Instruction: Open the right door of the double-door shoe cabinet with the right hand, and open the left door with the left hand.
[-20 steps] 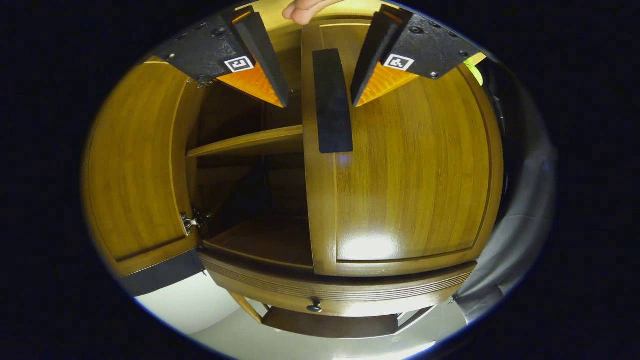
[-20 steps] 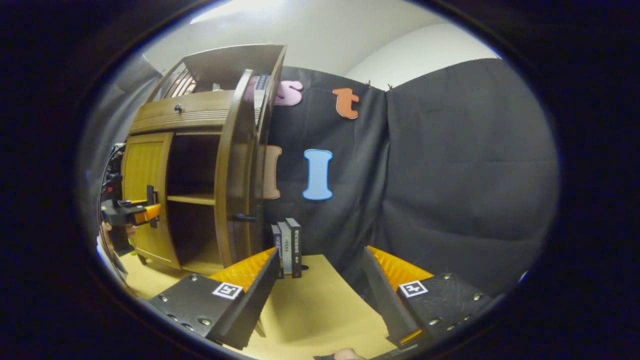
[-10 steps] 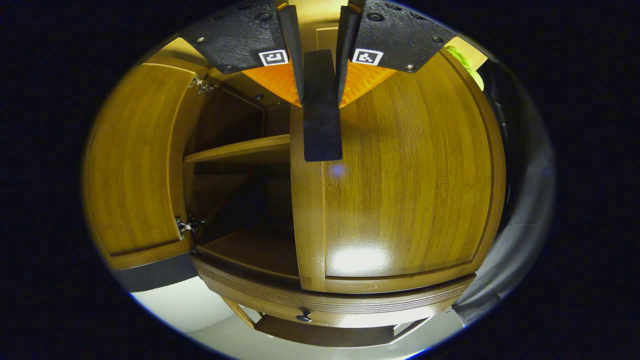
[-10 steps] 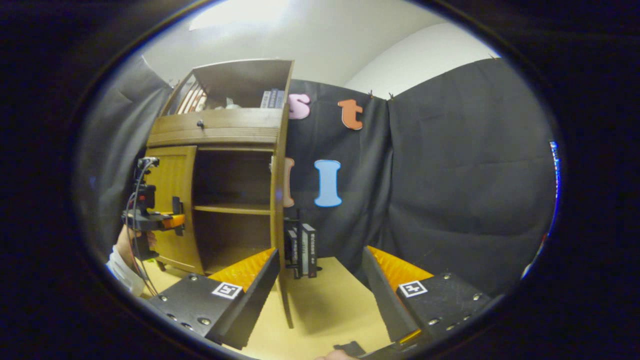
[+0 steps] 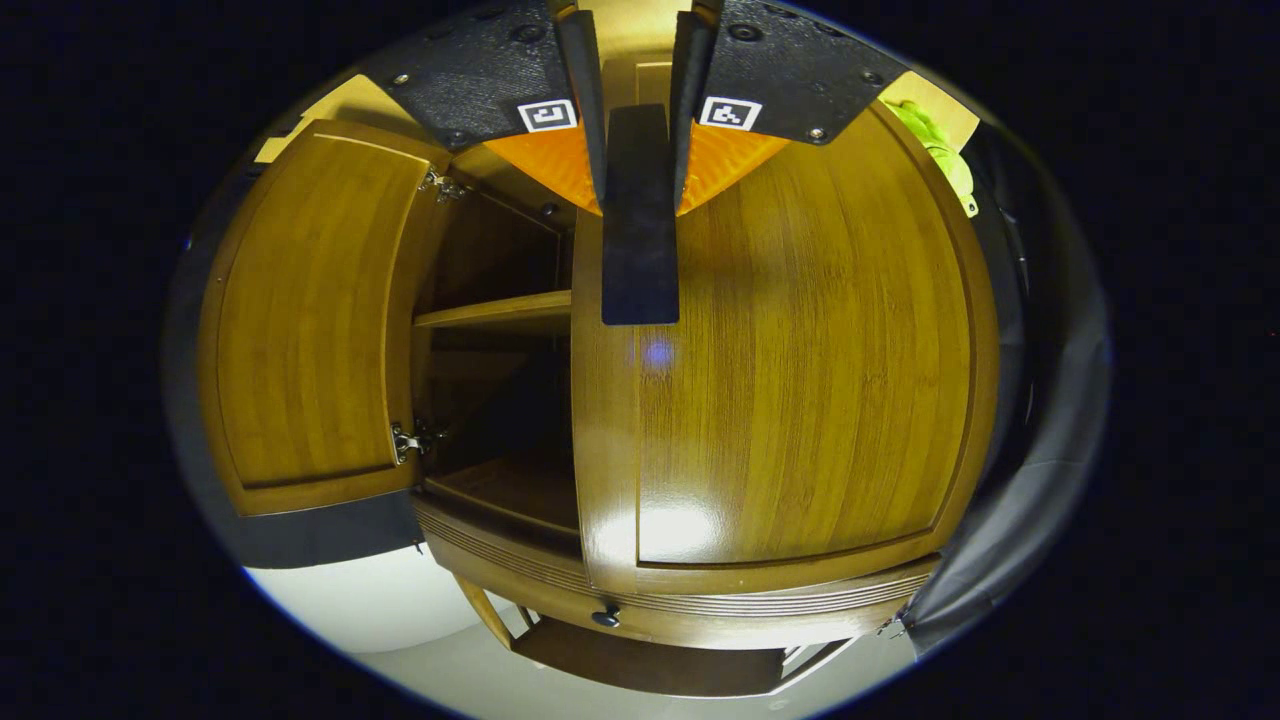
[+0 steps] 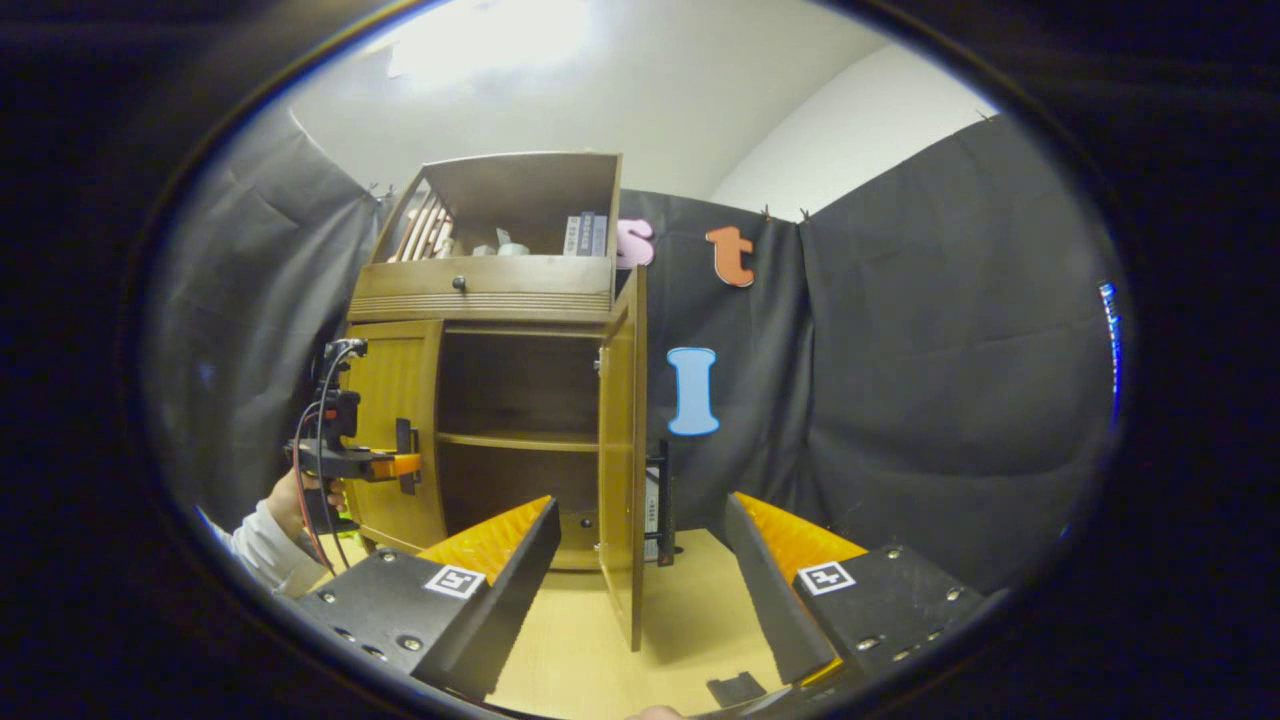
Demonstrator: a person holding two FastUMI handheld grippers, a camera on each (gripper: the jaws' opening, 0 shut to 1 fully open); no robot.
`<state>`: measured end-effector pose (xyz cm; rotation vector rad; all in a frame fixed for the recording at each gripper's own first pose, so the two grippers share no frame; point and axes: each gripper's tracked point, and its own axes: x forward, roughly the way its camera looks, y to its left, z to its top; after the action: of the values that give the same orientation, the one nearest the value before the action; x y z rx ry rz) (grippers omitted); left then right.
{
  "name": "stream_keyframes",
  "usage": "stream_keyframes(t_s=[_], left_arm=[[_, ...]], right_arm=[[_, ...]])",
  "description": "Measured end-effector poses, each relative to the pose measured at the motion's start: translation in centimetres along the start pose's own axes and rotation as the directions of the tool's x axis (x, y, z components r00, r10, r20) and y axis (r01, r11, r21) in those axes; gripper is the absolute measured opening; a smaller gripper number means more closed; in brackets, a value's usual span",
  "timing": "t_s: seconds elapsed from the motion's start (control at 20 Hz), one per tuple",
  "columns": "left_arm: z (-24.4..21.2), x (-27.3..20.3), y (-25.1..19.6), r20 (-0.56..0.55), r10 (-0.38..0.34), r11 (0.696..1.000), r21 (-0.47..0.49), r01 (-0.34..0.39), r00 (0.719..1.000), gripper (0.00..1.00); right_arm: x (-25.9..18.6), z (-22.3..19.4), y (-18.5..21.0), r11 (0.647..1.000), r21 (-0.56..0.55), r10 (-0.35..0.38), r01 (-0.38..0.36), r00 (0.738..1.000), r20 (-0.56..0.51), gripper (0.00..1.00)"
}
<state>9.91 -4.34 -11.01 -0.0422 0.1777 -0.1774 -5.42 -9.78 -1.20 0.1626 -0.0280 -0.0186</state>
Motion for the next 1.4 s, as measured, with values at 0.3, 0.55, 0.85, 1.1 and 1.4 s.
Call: stream_keyframes(t_s=[0.3, 0.55, 0.85, 1.1, 1.4], left_arm=[[0.1, -2.7, 0.0, 0.01, -0.047, 0.999, 0.015, 0.046, 0.999, 0.31], [0.2, -5.1, 0.1, 0.002, -0.069, 0.997, 0.023, 0.069, 0.998, 0.31], [0.2, -8.4, 0.8, 0.006, -0.084, 0.996, 0.039, 0.084, 0.996, 0.3], [0.2, -11.7, 1.9, 0.012, -0.107, 0.994, 0.026, 0.107, 0.994, 0.31], [0.1, -14.4, 3.1, 0.016, -0.187, 0.982, -0.033, 0.187, 0.982, 0.31]], right_arm=[[-1.1, -0.3, -0.5, 0.999, 0.009, -0.035, 0.035, 0.999, -0.016, 0.98], [-1.2, -0.2, -0.7, 0.999, 0.022, -0.049, 0.049, 0.999, -0.004, 0.98], [-2.3, -1.1, -0.4, 0.999, 0.023, -0.045, 0.046, 0.999, -0.023, 0.98], [-2.5, -0.8, 1.4, 1.0, 0.012, -0.016, 0.016, 1.0, -0.005, 0.98], [-3.0, -1.0, 4.2, 1.0, 0.013, 0.023, -0.023, 1.0, 0.016, 0.97]])
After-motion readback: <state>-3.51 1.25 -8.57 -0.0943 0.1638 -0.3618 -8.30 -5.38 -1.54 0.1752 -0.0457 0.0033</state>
